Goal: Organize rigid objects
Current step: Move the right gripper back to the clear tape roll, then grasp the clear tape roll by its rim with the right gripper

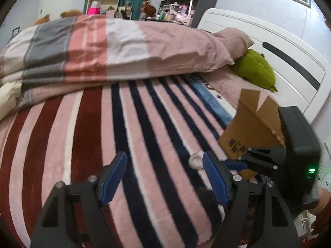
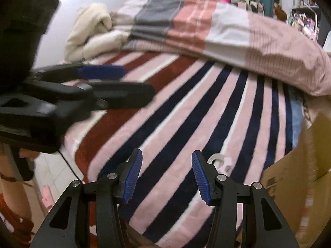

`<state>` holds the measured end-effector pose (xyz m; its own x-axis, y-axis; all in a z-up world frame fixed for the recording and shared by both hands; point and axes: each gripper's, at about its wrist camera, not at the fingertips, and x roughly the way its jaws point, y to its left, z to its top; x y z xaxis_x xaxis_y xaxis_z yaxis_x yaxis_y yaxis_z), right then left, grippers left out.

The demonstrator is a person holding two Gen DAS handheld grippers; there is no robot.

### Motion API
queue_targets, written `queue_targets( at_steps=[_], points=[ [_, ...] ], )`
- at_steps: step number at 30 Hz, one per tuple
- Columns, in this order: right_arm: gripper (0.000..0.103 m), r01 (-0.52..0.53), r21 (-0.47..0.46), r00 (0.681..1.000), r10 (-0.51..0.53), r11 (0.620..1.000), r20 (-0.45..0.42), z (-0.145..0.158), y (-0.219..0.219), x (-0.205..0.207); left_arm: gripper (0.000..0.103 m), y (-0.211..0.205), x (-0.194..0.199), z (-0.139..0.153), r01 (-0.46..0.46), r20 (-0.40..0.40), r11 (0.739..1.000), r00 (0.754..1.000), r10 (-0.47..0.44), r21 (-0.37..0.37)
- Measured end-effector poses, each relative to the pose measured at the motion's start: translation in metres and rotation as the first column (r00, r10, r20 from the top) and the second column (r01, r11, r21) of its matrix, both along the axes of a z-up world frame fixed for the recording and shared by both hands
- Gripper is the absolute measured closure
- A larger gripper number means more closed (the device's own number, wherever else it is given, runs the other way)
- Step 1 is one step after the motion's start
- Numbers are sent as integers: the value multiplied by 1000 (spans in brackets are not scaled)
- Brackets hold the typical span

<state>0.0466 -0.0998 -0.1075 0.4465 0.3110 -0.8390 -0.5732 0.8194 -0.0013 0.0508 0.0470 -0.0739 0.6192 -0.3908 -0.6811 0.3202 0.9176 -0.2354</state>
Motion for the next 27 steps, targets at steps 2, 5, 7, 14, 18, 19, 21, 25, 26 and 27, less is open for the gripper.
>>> queue_targets(
  at_steps=[2,5,7,14,18,19,21,25,26,27],
  points=[
    [49,50,-44,999,-49,998,16,-20,-2,5,30,6,0,-11,-4,-14,1000,1000,4,-11],
    [47,143,-74,990,-142,987,24,-44,-16,16,30,10,-2,-21,-12,-29,1000,1000,11,-19],
    [47,185,-100,982,-182,978,44,-56,-24,23,30,13,-2,-25,-14,-37,999,999,13,-30],
    [51,227,-115,974,-224,967,39,-83,-42,44,30,18,-3,-29,-25,-46,999,999,23,-34],
    [72,221,-110,975,-216,969,59,-82,-41,40,30,16,-3,-28,-21,-47,999,999,19,-31],
    [72,209,-108,976,-202,972,76,-79,-39,38,30,15,-3,-28,-16,-48,999,999,15,-31],
    [80,189,-100,980,-181,977,87,-75,-36,35,30,9,-4,-26,-5,-50,999,999,4,-32],
    [98,122,-84,990,-115,989,86,-58,-25,22,30,-7,-4,-20,25,-49,999,998,-27,-34],
    [98,111,-97,992,-105,989,71,-58,-22,21,30,-10,-4,-19,30,-50,999,998,-31,-32],
    [97,107,-104,994,-102,989,48,-60,-21,21,30,-14,-4,-18,32,-48,999,998,-33,-27]
  ],
)
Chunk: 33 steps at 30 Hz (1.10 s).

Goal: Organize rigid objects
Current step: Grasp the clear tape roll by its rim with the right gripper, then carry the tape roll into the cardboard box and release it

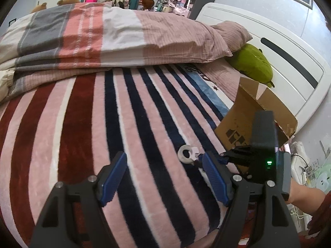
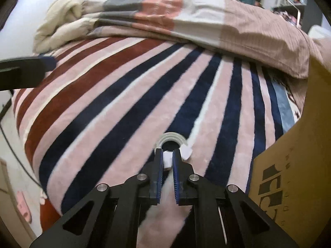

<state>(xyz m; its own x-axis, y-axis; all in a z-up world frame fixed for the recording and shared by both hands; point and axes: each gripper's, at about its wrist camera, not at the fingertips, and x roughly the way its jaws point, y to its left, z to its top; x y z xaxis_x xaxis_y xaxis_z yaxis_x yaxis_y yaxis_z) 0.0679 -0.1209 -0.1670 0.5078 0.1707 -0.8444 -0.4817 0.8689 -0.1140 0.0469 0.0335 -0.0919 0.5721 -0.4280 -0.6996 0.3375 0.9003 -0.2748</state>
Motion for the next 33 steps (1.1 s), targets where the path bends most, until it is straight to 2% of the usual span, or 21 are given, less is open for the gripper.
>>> queue_targets(
  at_steps=[1,3,5,10,14,16,19,25,27,29,32,33],
  points=[
    [94,17,12,999,-17,1000,-29,-4,-2,3,30,-2,-1,1,1,1,1000,1000,-1,4],
    [63,43,29,998,-42,999,-36,-9,-7,5,30,-6,-2,3,1,0,1000,1000,-1,8],
    [58,49,24,999,-49,998,-18,-16,-11,10,30,-6,-4,4,-4,-3,1000,1000,4,15],
    [58,7,39,1000,-7,999,-9,-30,-12,24,30,-6,-5,5,-17,-12,999,1000,17,29],
    [70,-28,40,999,28,999,24,-28,-11,21,30,-7,-4,6,-18,-16,999,1000,19,34],
    [70,-47,39,998,46,998,30,-24,-9,16,30,-8,-3,6,-14,-23,999,1000,15,29],
    [70,-98,65,994,95,993,56,-6,-4,3,30,-13,-1,7,6,-32,1000,999,-6,20],
    [70,-204,135,973,185,970,136,53,8,-28,31,-40,1,25,91,-24,995,996,-91,-29],
    [70,-221,159,966,195,962,167,74,5,-37,37,-52,2,34,116,-13,992,993,-116,-41],
    [70,-224,172,963,191,959,191,89,-1,-40,52,-65,4,43,150,-8,986,988,-151,-66],
    [70,-203,188,959,157,961,235,111,-19,-46,61,-88,5,58,178,25,983,984,-177,-37],
    [70,-197,194,957,145,961,251,117,-28,-46,61,-96,7,63,191,32,981,981,-190,-34]
  ],
)
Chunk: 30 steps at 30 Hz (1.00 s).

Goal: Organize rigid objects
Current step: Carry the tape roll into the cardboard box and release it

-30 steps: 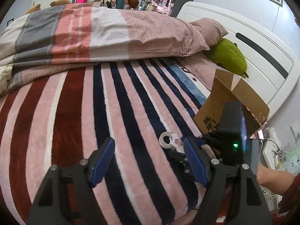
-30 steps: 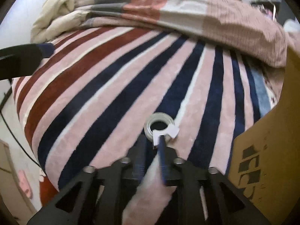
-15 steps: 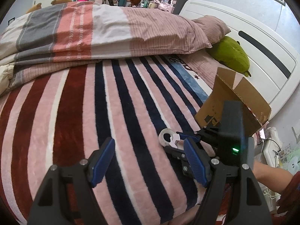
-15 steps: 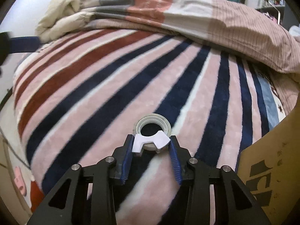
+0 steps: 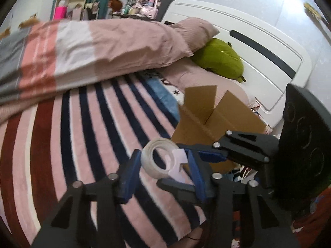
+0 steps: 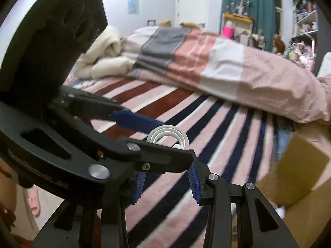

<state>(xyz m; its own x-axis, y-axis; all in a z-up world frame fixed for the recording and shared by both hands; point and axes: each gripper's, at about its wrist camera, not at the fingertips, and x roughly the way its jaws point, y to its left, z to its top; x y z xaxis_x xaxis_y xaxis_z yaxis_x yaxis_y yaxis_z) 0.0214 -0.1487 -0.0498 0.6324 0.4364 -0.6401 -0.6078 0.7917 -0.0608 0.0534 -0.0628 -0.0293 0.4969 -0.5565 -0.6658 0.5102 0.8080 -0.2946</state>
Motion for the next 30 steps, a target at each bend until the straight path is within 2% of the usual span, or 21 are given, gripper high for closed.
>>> queue_targets(
  at_steps=[9,15,20,21,23,24,25,27,28,30],
  points=[
    [70,119,5,992,-119,993,46,25,-74,3,61,-92,21,22,127,24,991,992,-128,45],
    [70,206,-12,978,-206,978,27,28,-125,7,61,-145,35,17,189,2,979,982,-190,75],
    [70,251,-14,968,-251,968,-7,24,-155,20,61,-171,48,11,204,-20,975,979,-203,93],
    [70,255,-20,967,-255,967,-6,23,-157,24,59,-174,50,9,199,-22,975,980,-198,97],
    [65,272,-42,962,-273,961,-4,20,-161,29,35,-176,52,8,171,-11,978,985,-171,118],
    [56,278,-46,960,-279,959,-5,18,-163,29,32,-177,52,7,158,-4,980,987,-159,123],
    [53,284,-45,959,-284,958,-7,17,-165,31,31,-177,52,7,157,-3,980,988,-157,123],
    [52,281,-42,959,-282,959,-22,15,-168,32,27,-174,50,8,145,3,982,989,-146,124],
    [52,281,-41,959,-282,959,-28,14,-168,33,23,-171,49,9,125,13,984,992,-128,129],
    [52,281,-34,959,-283,959,-35,13,-170,33,21,-163,45,14,74,43,989,996,-81,130]
  ],
)
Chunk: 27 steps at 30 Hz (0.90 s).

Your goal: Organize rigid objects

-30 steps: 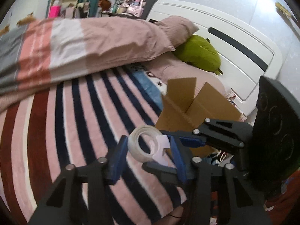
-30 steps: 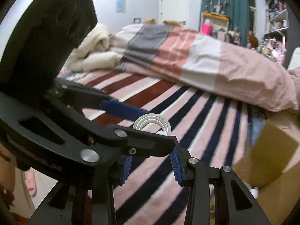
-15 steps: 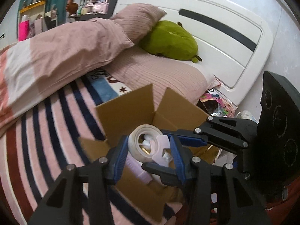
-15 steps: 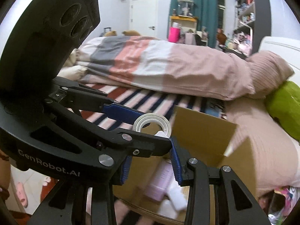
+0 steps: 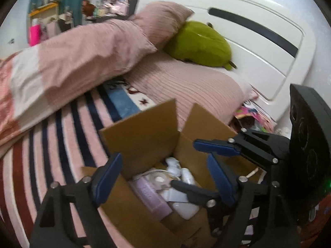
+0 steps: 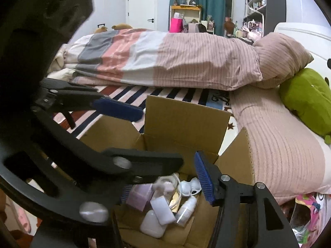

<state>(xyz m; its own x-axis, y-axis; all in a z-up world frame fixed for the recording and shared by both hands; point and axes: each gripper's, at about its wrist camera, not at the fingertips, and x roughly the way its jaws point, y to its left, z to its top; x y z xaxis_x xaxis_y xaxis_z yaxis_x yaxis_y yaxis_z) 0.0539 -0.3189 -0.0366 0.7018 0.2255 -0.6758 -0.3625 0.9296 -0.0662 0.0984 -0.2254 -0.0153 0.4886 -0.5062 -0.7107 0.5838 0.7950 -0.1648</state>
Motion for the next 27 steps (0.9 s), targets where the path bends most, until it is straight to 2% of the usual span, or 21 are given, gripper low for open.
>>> queue_targets(
  at_steps=[4,7,12,14,17,19,23,27],
  points=[
    [47,-19,34,1000,18,999,17,5,-1,-4,19,24,-15,13,-97,72,995,993,98,-12],
    [33,-53,73,997,48,996,61,14,1,-12,19,47,-30,26,-183,134,983,974,184,-22],
    [6,-118,134,985,98,984,143,31,8,-26,19,95,-54,41,-337,197,941,920,338,-42],
    [1,-141,162,981,115,977,156,37,12,-29,19,112,-62,43,-397,216,917,893,394,-35],
    [0,-152,190,980,124,970,155,42,17,-28,19,140,-72,43,-466,229,884,857,462,-40],
    [0,-163,196,979,134,967,153,43,20,-26,19,154,-77,42,-490,226,870,843,488,-50],
    [0,-174,193,978,146,966,151,43,25,-24,19,171,-84,40,-523,233,851,823,519,-50],
    [0,-185,186,975,157,965,156,43,27,-21,18,179,-87,38,-536,235,843,814,531,-48]
  ],
)
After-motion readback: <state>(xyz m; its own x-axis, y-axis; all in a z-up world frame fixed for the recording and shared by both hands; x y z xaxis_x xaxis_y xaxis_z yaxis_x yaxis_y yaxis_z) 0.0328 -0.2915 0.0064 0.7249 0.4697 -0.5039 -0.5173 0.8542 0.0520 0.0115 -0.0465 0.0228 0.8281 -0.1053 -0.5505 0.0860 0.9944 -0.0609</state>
